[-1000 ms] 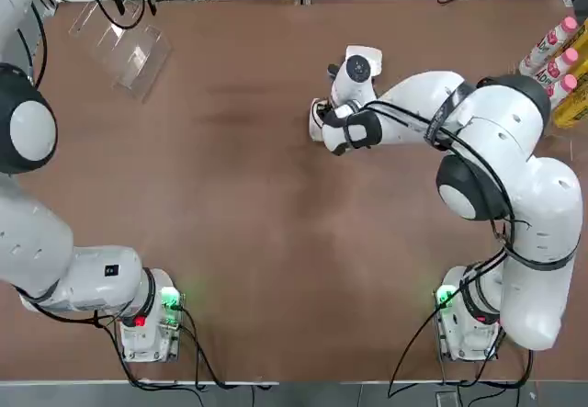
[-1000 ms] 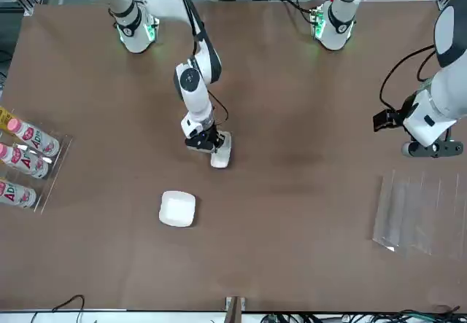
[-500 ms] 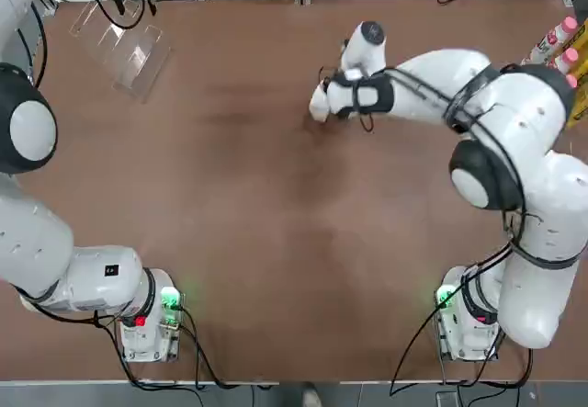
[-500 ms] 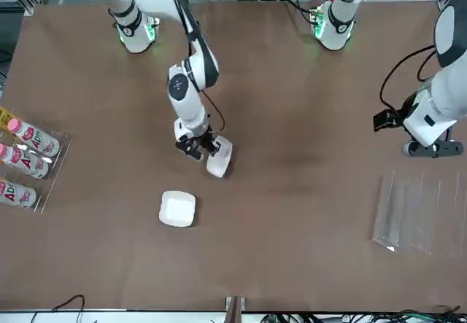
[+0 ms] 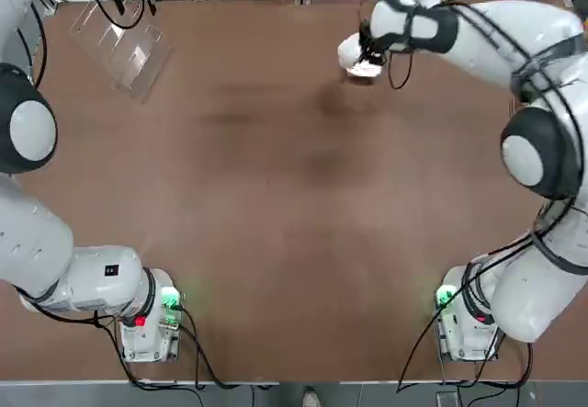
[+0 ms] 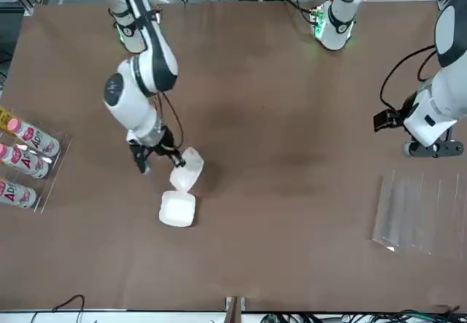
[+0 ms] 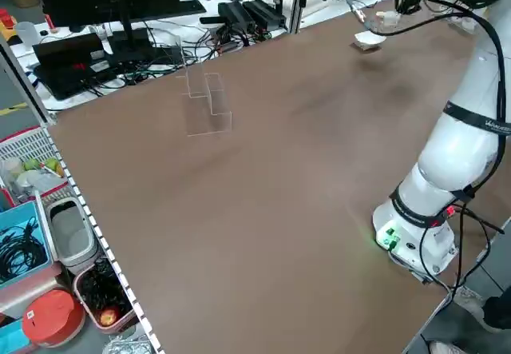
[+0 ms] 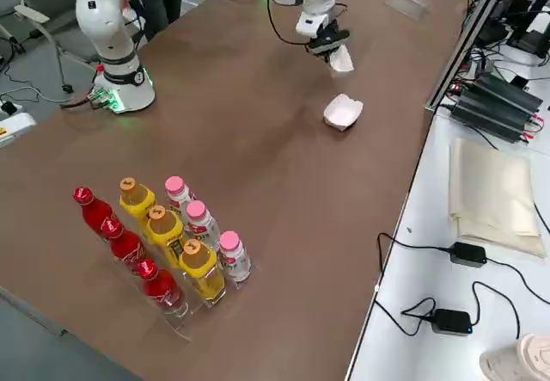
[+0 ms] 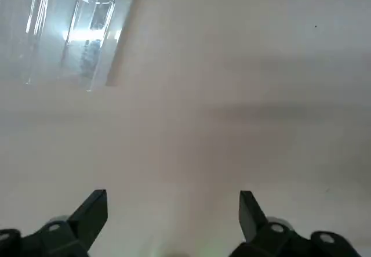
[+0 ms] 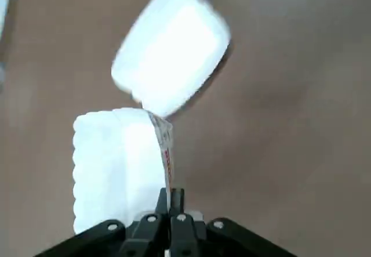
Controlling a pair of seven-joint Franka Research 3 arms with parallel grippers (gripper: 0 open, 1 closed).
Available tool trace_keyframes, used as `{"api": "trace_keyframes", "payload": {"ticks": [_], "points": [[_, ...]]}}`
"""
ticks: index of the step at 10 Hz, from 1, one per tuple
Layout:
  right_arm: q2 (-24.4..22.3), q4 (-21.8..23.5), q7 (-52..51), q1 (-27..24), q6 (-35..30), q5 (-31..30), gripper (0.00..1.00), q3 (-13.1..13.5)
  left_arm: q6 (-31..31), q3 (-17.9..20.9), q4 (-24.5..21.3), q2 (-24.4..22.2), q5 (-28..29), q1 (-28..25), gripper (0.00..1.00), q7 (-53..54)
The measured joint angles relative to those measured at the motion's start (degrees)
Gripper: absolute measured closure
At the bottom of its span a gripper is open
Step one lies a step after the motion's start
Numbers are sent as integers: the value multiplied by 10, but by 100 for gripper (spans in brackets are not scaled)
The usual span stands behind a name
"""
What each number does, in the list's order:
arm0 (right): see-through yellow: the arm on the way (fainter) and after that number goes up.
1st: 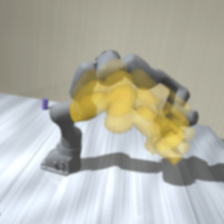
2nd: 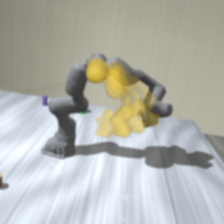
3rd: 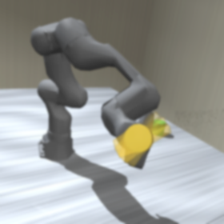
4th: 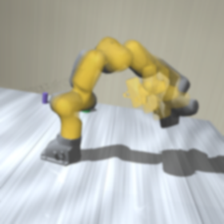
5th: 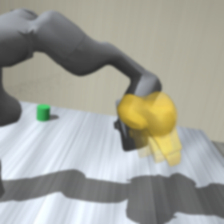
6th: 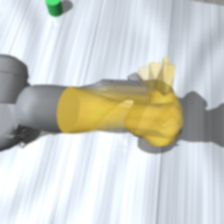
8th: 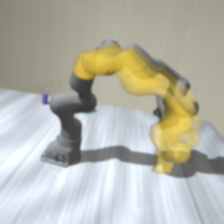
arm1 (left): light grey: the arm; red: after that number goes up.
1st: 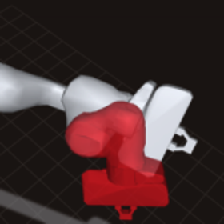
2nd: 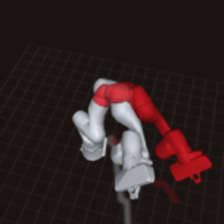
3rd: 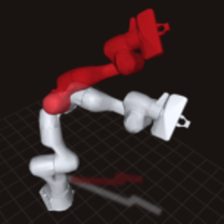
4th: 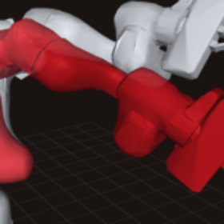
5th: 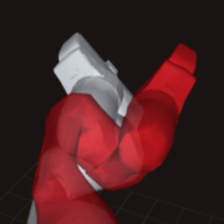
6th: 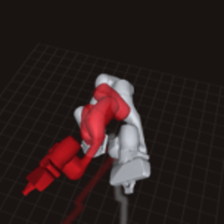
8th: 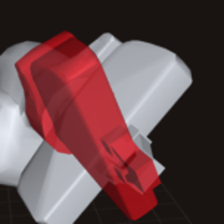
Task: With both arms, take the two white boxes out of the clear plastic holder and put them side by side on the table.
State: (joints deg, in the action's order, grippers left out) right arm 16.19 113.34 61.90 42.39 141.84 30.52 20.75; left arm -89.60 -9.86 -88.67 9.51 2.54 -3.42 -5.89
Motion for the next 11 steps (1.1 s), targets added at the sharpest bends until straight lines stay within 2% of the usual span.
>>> {"api": "trace_keyframes", "payload": {"ticks": [2, 4, 5, 7, 11], "points": [[-5, 16, 105, -4, -5, -2, 98, 56, 0, 0, 0, 0, 0, 0, 0, 0], [1, 55, 151, -5, 0, -4, 98, 88, 0, 0, 0, 0, 0, 0, 0, 0], [10, 72, 160, -5, 30, -4, 98, 98, 0, 0, 0, 0, 0, 0, 0, 0], [32, 103, 184, -5, 130, -4, 98, 100, -1, 0, 0, 0, 0, 0, 0, 0], [67, 111, 208, -6, 173, -3, 98, 102, -2, 0, 0, 2, 0, 0, 0, -1]]}}
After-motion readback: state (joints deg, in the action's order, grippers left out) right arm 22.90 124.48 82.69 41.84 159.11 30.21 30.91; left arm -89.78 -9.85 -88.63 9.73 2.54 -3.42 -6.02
